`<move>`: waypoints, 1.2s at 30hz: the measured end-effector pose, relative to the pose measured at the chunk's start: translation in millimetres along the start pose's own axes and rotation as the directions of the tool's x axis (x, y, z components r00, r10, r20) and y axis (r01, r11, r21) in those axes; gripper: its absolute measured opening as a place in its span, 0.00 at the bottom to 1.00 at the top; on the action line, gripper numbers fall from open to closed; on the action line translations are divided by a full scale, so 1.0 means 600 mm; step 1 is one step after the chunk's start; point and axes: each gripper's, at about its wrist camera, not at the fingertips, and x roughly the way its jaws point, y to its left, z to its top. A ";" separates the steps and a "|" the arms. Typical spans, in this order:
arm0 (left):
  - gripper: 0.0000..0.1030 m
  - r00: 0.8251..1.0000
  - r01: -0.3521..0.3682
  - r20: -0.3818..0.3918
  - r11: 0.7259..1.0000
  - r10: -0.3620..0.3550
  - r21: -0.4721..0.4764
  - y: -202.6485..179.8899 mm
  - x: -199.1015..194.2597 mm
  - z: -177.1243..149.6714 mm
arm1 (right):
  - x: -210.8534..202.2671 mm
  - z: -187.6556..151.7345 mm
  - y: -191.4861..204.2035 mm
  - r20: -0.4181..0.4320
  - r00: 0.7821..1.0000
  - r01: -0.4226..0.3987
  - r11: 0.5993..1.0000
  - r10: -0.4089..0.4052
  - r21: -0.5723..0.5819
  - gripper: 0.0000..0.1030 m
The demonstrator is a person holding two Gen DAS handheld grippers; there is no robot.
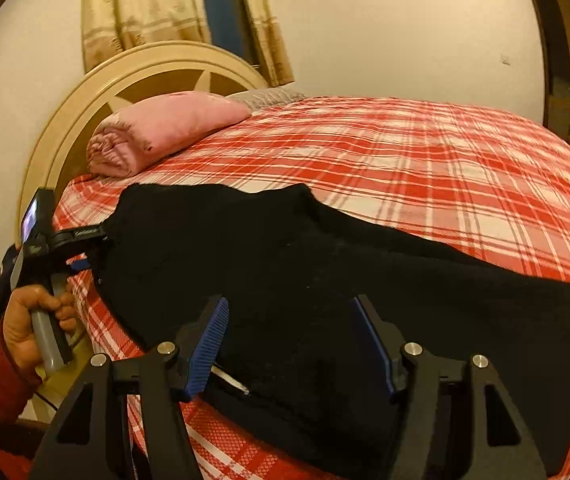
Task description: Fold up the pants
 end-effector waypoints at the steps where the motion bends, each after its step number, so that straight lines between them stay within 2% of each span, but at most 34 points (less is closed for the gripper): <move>1: 0.49 1.000 0.024 0.000 1.000 -0.024 -0.009 0.006 -0.001 0.003 | -0.002 0.001 -0.006 0.005 1.000 0.007 1.000 -0.007 0.016 0.63; 4: 0.33 0.995 0.096 -0.016 0.995 -0.096 -0.018 0.009 -0.001 0.010 | -0.014 0.005 -0.038 0.026 0.999 0.034 0.995 -0.037 0.098 0.63; 7: 0.30 0.994 0.102 0.027 0.995 -0.103 0.018 -0.015 -0.031 0.011 | -0.029 0.007 -0.087 0.035 0.996 0.071 0.974 -0.080 0.214 0.63; 10: 0.29 0.987 0.130 0.086 0.987 -0.139 0.097 -0.052 -0.072 0.019 | -0.047 0.006 -0.140 0.044 0.993 0.090 0.944 -0.109 0.317 0.63; 11: 0.29 0.982 0.150 0.095 0.981 -0.162 0.122 -0.067 -0.084 0.021 | -0.053 0.004 -0.154 0.047 0.992 0.092 0.936 -0.114 0.340 0.63; 14: 0.29 0.953 0.240 0.122 0.939 -0.276 0.246 -0.134 -0.142 0.011 | -0.081 0.003 -0.205 0.071 0.988 0.099 0.907 -0.140 0.410 0.63; 17: 0.29 0.909 0.317 0.116 0.846 -0.399 0.429 -0.224 -0.197 -0.028 | -0.112 0.000 -0.241 0.097 0.977 0.128 0.887 -0.190 0.444 0.63; 18: 0.29 0.884 0.359 0.093 0.794 -0.458 0.491 -0.259 -0.217 -0.052 | -0.123 -0.001 -0.251 0.103 0.974 0.136 0.881 -0.204 0.453 0.63; 20: 0.29 0.845 0.415 0.049 0.712 -0.532 0.566 -0.301 -0.244 -0.090 | -0.151 -0.009 -0.274 0.120 0.963 0.159 0.864 -0.243 0.477 0.63; 22: 0.29 0.798 0.464 -0.015 0.599 -0.602 0.652 -0.353 -0.266 -0.145 | -0.172 -0.017 -0.294 0.124 0.952 0.183 0.847 -0.278 0.499 0.63; 23: 0.29 0.786 0.469 -0.038 0.556 -0.617 0.686 -0.372 -0.273 -0.171 | -0.183 -0.024 -0.305 0.125 0.947 0.194 0.837 -0.296 0.512 0.63; 24: 0.29 0.771 0.478 -0.074 0.498 -0.632 0.723 -0.397 -0.278 -0.207 | -0.195 -0.032 -0.315 0.125 0.941 0.206 0.825 -0.315 0.527 0.63; 26: 0.29 0.752 0.501 -0.138 0.423 -0.645 0.755 -0.425 -0.274 -0.250 | -0.212 -0.047 -0.329 0.117 0.934 0.221 0.805 -0.336 0.551 0.63; 28: 0.29 0.746 0.498 -0.192 0.342 -0.638 0.797 -0.453 -0.267 -0.307 | -0.222 -0.060 -0.338 0.108 0.931 0.231 0.791 -0.349 0.566 0.63; 31: 0.29 0.767 0.472 -0.257 0.247 -0.587 0.846 -0.478 -0.243 -0.375 | -0.229 -0.068 -0.353 0.102 0.928 0.229 0.765 -0.358 0.602 0.63; 33: 0.29 0.784 0.473 -0.300 0.211 -0.544 0.855 -0.484 -0.226 -0.405 | -0.230 -0.068 -0.352 0.112 0.931 0.217 0.772 -0.348 0.597 0.63; 34: 0.30 0.798 0.462 -0.314 0.186 -0.515 0.867 -0.486 -0.213 -0.418 | -0.229 -0.066 -0.350 0.109 0.929 0.225 0.777 -0.352 0.588 0.63; 36: 0.35 0.822 0.442 -0.330 0.154 -0.464 0.884 -0.489 -0.204 -0.435 | -0.221 -0.064 -0.348 0.104 0.936 0.219 0.786 -0.336 0.578 0.63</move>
